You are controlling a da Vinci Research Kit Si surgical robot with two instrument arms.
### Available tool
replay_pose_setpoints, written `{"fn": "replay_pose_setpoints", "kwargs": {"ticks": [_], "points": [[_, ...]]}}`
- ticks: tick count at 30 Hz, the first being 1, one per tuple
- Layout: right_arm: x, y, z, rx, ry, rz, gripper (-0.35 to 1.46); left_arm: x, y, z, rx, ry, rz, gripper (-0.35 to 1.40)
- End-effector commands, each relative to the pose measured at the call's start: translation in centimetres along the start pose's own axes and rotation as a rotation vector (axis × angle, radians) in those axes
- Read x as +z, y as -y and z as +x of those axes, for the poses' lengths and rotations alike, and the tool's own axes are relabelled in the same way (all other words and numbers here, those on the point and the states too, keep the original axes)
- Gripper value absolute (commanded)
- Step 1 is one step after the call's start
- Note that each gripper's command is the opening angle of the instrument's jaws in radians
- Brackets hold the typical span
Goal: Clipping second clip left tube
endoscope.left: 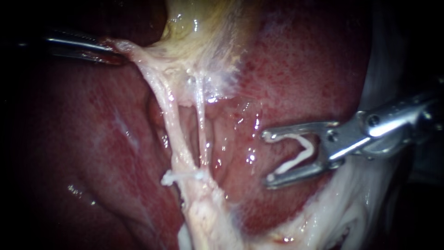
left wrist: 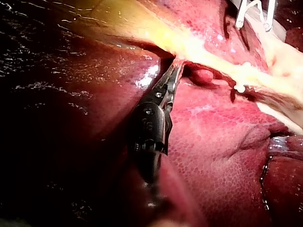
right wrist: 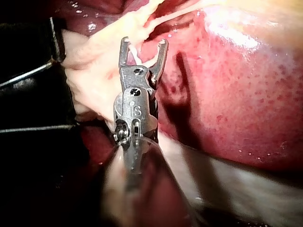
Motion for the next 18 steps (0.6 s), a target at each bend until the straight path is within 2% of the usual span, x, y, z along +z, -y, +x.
{"fn": "replay_pose_setpoints", "kwargs": {"ticks": [1,4,7,13,18], "points": [[0.08,0.0,0.01,0.037,-0.018,0.011,0.49,0.01,0.0,0.0,0.0,0.0,0.001,-0.35],[0.31,-0.03,0.02,0.105,-0.059,0.043,0.49,0.02,0.0,0.0,0.0,0.0,0.002,-0.35],[0.52,-0.07,-0.01,0.162,-0.077,0.068,0.49,0.03,0.0,0.0,0.0,0.0,0.003,-0.35],[0.83,-0.18,-0.2,0.217,-0.065,0.103,0.5,0.04,0.0,0.0,0.0,0.0,0.003,-0.35],[0.97,-0.36,-0.34,0.242,-0.067,0.084,0.5,0.05,0.0,-0.01,0.0,0.0,0.004,-0.35]]}}
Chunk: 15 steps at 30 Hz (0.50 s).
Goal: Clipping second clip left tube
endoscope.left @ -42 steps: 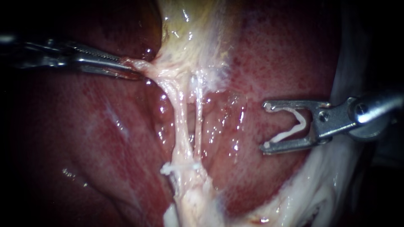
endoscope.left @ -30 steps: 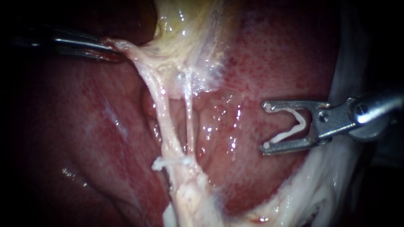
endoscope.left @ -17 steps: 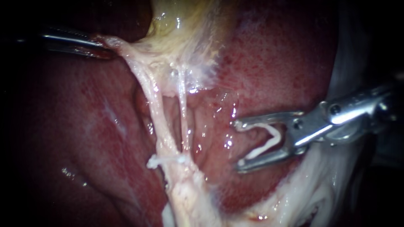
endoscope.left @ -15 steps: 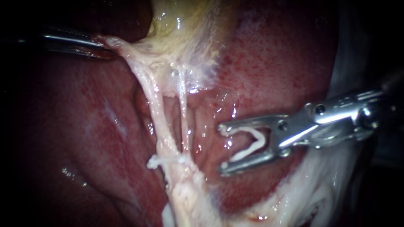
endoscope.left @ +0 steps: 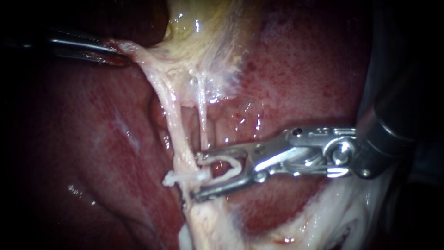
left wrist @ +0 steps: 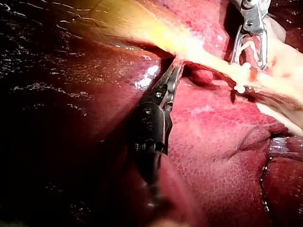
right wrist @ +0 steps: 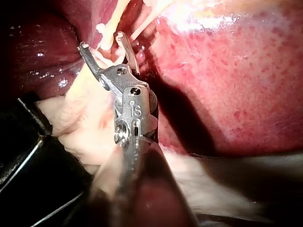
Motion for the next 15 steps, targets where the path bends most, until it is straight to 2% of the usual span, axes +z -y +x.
{"fn": "replay_pose_setpoints", "kwargs": {"ticks": [1,5,8,13,15], "points": [[0.0,-0.05,-0.01,0.006,0.0,-0.002,0.5,0.0,0.0,0.0,0.0,0.0,0.0,-0.35],[-0.02,-0.21,-0.08,0.028,-0.003,-0.006,0.5,0.0,0.0,0.0,0.0,0.0,0.0,-0.35],[-0.01,-0.25,-0.1,0.038,-0.003,-0.007,0.5,0.0,0.0,0.0,0.0,0.0,0.0,-0.35],[0.09,-0.25,-0.05,0.049,-0.026,-0.004,0.5,0.0,0.0,0.0,0.0,0.0,0.0,-0.35],[0.17,-0.22,-0.01,0.059,-0.039,0.02,0.5,0.0,0.0,0.0,0.0,0.0,0.0,-0.35]]}}
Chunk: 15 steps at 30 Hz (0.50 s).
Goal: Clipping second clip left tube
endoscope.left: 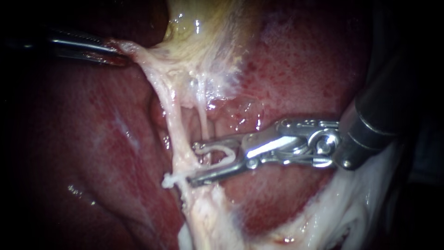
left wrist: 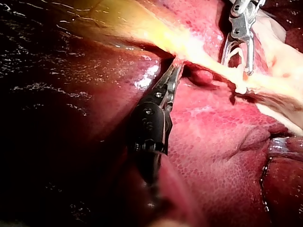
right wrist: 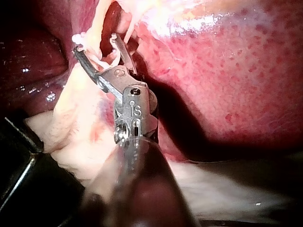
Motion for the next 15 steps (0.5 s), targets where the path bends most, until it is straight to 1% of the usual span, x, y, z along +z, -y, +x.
{"fn": "replay_pose_setpoints", "kwargs": {"ticks": [1,2,7,9,11,14,15], "points": [[0.04,0.01,0.02,0.005,-0.004,0.012,0.5,0.0,0.0,0.0,0.0,0.0,0.0,-0.35],[0.08,0.02,0.04,0.01,-0.005,0.023,0.5,0.0,0.0,0.0,0.0,0.0,0.0,-0.35],[0.25,0.05,0.13,0.016,0.014,0.084,0.49,0.01,0.0,0.0,0.0,0.0,0.0,-0.35],[0.31,0.06,0.15,0.019,0.007,0.093,0.49,0.01,0.0,0.0,0.0,0.0,0.0,-0.35],[0.34,0.08,0.16,0.026,0.008,0.101,0.49,0.01,0.01,0.0,0.0,0.0,0.0,-0.35],[0.37,0.16,0.17,0.026,-0.002,0.12,0.49,0.01,0.01,0.0,0.0,0.0,0.0,-0.35],[0.38,0.21,0.18,0.037,-0.012,0.128,0.49,0.01,0.01,0.0,0.001,0.0,0.0,-0.35]]}}
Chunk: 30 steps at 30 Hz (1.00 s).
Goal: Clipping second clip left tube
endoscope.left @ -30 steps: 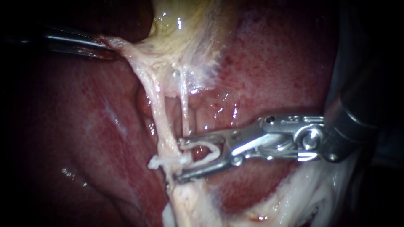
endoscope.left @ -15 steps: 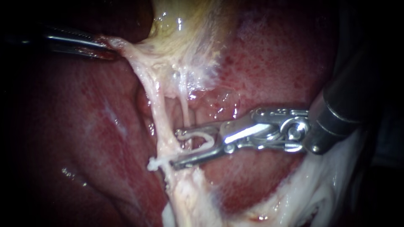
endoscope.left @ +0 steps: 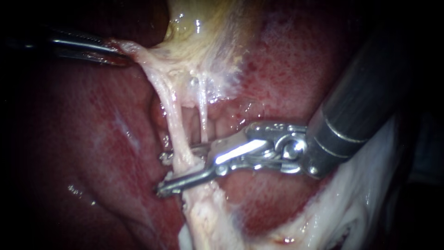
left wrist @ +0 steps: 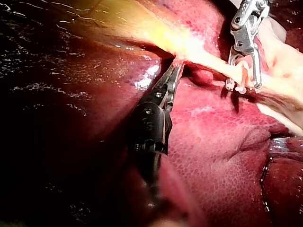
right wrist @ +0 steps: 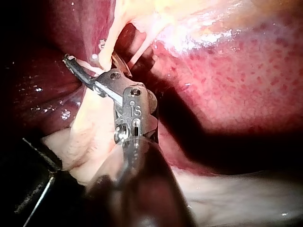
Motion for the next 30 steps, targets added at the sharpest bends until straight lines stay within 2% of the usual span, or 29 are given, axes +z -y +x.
{"fn": "replay_pose_setpoints", "kwargs": {"ticks": [1,7,12,16,18,23,30], "points": [[0.01,0.04,0.02,0.0,-0.007,0.003,0.49,0.0,0.0,0.0,0.0,0.0,0.0,-0.35],[0.06,0.23,0.09,0.013,-0.04,0.036,0.47,0.0,0.0,0.0,0.0,0.0,0.0,-0.35],[0.01,0.25,0.15,0.017,-0.041,0.039,0.41,0.0,0.0,0.0,0.0,0.0,0.0,-0.35],[-0.05,0.27,0.18,0.031,-0.042,0.043,0.21,0.01,0.0,0.0,0.0,0.0,0.0,-0.35],[-0.07,0.28,0.2,0.05,-0.043,0.045,0.17,0.01,0.0,0.0,0.0,0.0,0.0,-0.35],[-0.11,0.3,0.18,0.073,-0.03,0.068,-0.35,0.01,0.0,0.0,0.0,0.0,0.0,-0.35],[-0.12,0.32,0.17,0.082,-0.007,0.102,-0.35,0.02,0.0,0.01,0.0,0.0,0.001,-0.35]]}}
